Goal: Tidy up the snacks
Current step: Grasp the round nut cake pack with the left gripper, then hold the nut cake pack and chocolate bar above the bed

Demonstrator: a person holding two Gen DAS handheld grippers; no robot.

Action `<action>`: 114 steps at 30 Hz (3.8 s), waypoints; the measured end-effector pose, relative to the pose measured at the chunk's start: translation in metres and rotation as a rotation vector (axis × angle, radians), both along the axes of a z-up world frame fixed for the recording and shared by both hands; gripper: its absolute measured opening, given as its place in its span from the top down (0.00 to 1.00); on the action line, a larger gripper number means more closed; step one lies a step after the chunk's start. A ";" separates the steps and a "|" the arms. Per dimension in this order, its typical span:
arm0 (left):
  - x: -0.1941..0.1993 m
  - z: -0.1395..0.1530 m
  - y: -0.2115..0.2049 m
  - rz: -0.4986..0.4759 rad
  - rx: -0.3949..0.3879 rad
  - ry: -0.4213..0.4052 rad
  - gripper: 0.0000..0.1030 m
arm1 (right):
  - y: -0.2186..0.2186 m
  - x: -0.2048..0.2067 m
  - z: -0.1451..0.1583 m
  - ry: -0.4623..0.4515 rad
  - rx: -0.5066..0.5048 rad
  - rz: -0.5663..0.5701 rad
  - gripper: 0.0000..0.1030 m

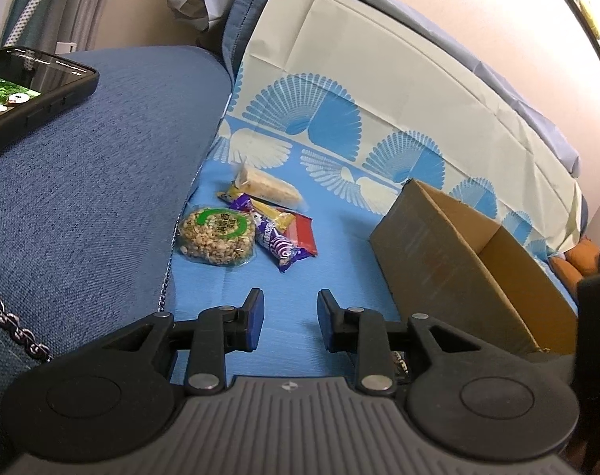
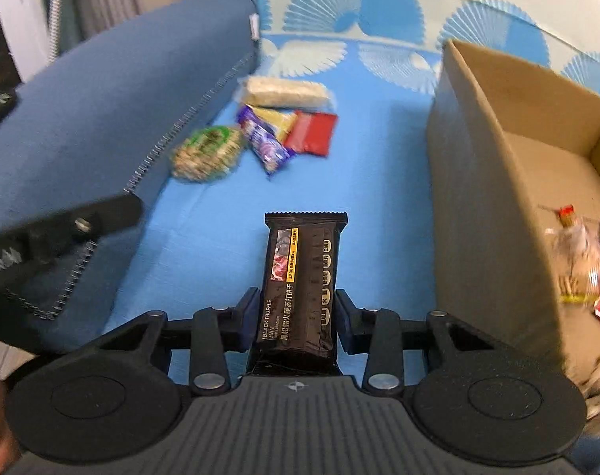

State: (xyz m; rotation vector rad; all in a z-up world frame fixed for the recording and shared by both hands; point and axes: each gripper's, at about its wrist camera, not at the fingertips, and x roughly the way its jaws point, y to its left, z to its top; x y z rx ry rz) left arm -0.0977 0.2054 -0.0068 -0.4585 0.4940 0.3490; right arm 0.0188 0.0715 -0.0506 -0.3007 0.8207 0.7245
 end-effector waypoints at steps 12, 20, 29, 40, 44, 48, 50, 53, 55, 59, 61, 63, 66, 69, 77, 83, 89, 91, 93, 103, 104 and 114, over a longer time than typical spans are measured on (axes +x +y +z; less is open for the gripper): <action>0.040 0.000 0.022 0.181 -0.114 0.100 0.43 | 0.013 0.010 -0.017 0.008 -0.064 0.026 0.51; 0.121 -0.013 0.060 0.370 -0.232 0.248 0.16 | -0.001 0.019 -0.024 0.086 -0.060 0.008 0.60; 0.166 -0.034 0.097 0.508 -0.306 0.295 0.08 | 0.000 0.022 -0.026 0.125 -0.049 0.012 0.60; 0.161 -0.035 0.100 0.530 -0.281 0.311 0.32 | 0.000 0.024 -0.026 0.120 -0.052 0.023 0.60; 0.143 -0.027 0.089 0.481 -0.289 0.296 0.67 | 0.001 0.022 -0.027 0.111 -0.057 0.023 0.60; 0.121 -0.025 0.074 0.330 -0.323 0.315 0.79 | 0.000 0.020 -0.027 0.105 -0.058 0.023 0.60; 0.109 -0.025 0.063 0.271 -0.292 0.330 0.78 | 0.000 0.019 -0.026 0.103 -0.059 0.022 0.60; 0.097 -0.026 0.055 0.228 -0.248 0.330 0.66 | 0.000 0.018 -0.026 0.102 -0.058 0.018 0.60; 0.095 -0.023 0.055 0.230 -0.224 0.307 0.50 | 0.000 0.018 -0.026 0.101 -0.059 0.016 0.60; 0.107 -0.019 0.066 0.264 -0.235 0.273 0.23 | 0.001 0.018 -0.027 0.099 -0.064 0.027 0.60; 0.123 -0.019 0.073 0.285 -0.243 0.271 0.13 | 0.000 0.018 -0.027 0.096 -0.066 0.035 0.60; 0.144 -0.023 0.079 0.311 -0.247 0.296 0.09 | 0.000 0.019 -0.026 0.099 -0.066 0.040 0.60; 0.177 -0.033 0.087 0.343 -0.187 0.384 0.09 | 0.000 0.019 -0.026 0.102 -0.065 0.048 0.60; 0.197 -0.043 0.093 0.367 -0.139 0.429 0.09 | 0.000 0.019 -0.026 0.101 -0.067 0.059 0.60; 0.184 -0.041 0.089 0.331 -0.083 0.408 0.15 | 0.001 0.020 -0.026 0.097 -0.069 0.062 0.60; 0.140 -0.022 0.066 0.202 -0.161 0.366 0.15 | 0.001 0.015 -0.026 0.080 -0.071 0.053 0.60; 0.080 -0.009 0.028 -0.019 -0.084 0.343 0.15 | -0.001 0.007 -0.022 0.056 -0.066 0.040 0.60; 0.064 -0.008 0.017 -0.076 -0.041 0.333 0.15 | -0.002 0.003 -0.020 0.042 -0.067 0.038 0.60; 0.051 -0.013 0.012 -0.106 -0.038 0.324 0.15 | -0.003 -0.002 -0.019 0.031 -0.069 0.038 0.60; 0.035 -0.026 0.005 -0.141 -0.034 0.330 0.15 | -0.010 -0.015 -0.022 0.029 -0.105 0.004 0.60; 0.037 -0.028 0.008 -0.145 -0.038 0.338 0.15 | -0.009 -0.015 -0.024 0.026 -0.112 0.005 0.60; 0.049 -0.042 0.012 -0.167 -0.068 0.415 0.15 | -0.008 -0.014 -0.027 0.027 -0.127 0.009 0.59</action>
